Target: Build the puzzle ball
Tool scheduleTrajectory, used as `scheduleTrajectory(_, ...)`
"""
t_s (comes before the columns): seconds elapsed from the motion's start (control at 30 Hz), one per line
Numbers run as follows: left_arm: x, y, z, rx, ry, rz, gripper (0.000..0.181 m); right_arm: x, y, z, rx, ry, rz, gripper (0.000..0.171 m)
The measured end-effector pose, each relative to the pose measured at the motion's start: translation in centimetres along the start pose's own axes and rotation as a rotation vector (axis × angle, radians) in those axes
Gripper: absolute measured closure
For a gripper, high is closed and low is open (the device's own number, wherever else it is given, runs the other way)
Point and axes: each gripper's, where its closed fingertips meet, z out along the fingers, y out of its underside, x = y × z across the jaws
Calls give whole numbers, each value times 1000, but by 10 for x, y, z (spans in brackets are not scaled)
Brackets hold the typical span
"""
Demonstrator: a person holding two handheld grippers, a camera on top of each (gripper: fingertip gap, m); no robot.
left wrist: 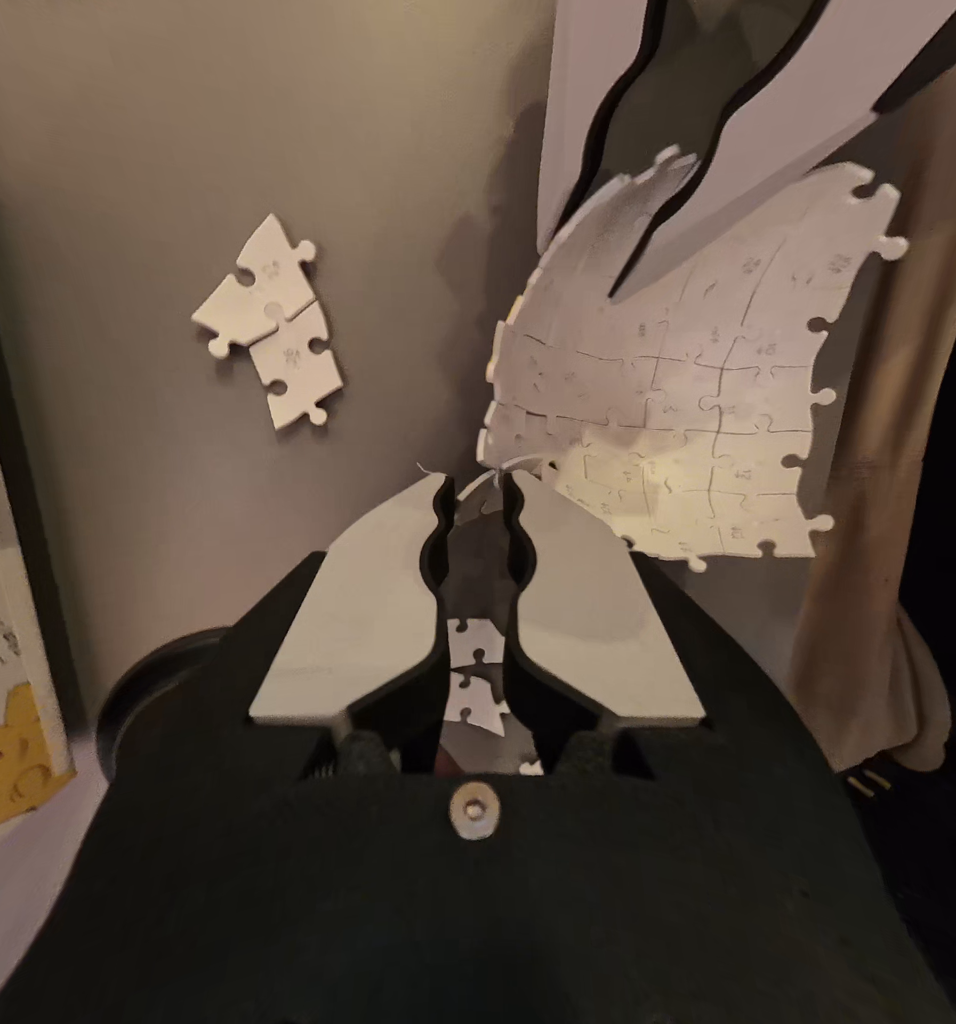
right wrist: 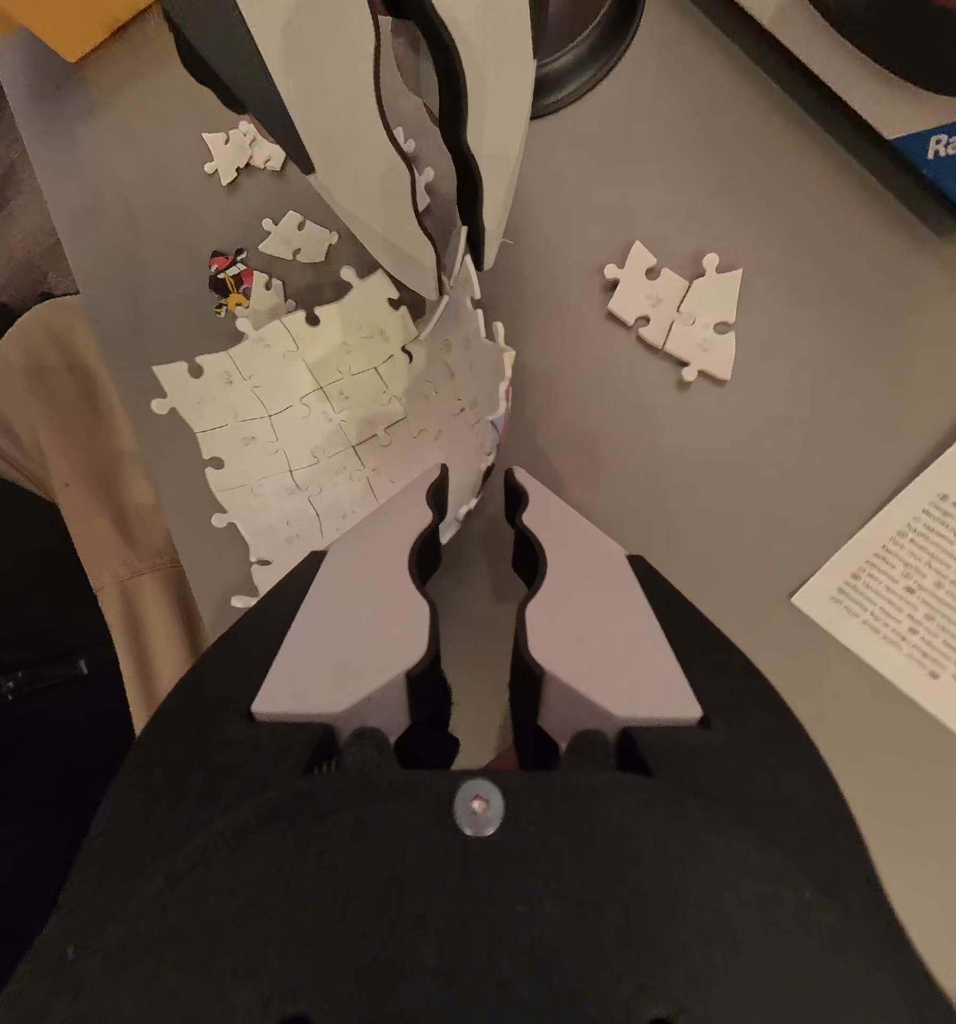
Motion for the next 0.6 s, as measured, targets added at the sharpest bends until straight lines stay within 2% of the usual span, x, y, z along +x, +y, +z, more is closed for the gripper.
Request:
scheduleTrajectory(0.1, -1, -5, 3, -35, -23, 65, 165, -5, 0, -11, 24, 8, -3, 133)
scheduleTrajectory(0.23, -5, -11, 6, -62, -45, 119, 164, 4, -13, -28, 76, 12, -22, 128)
scheduleTrajectory(0.33, -6, -16, 5, -63, -69, 151, 164, 8, -31, -31, 106, -58, -26, 128)
scheduleTrajectory(0.4, -7, -18, 5, -70, -90, 173, 164, 11, -33, -21, 62, -122, -44, 135)
scheduleTrajectory(0.6, -10, -23, 2, -71, -129, 222, 164, 17, -32, 13, -50, -295, -53, 141)
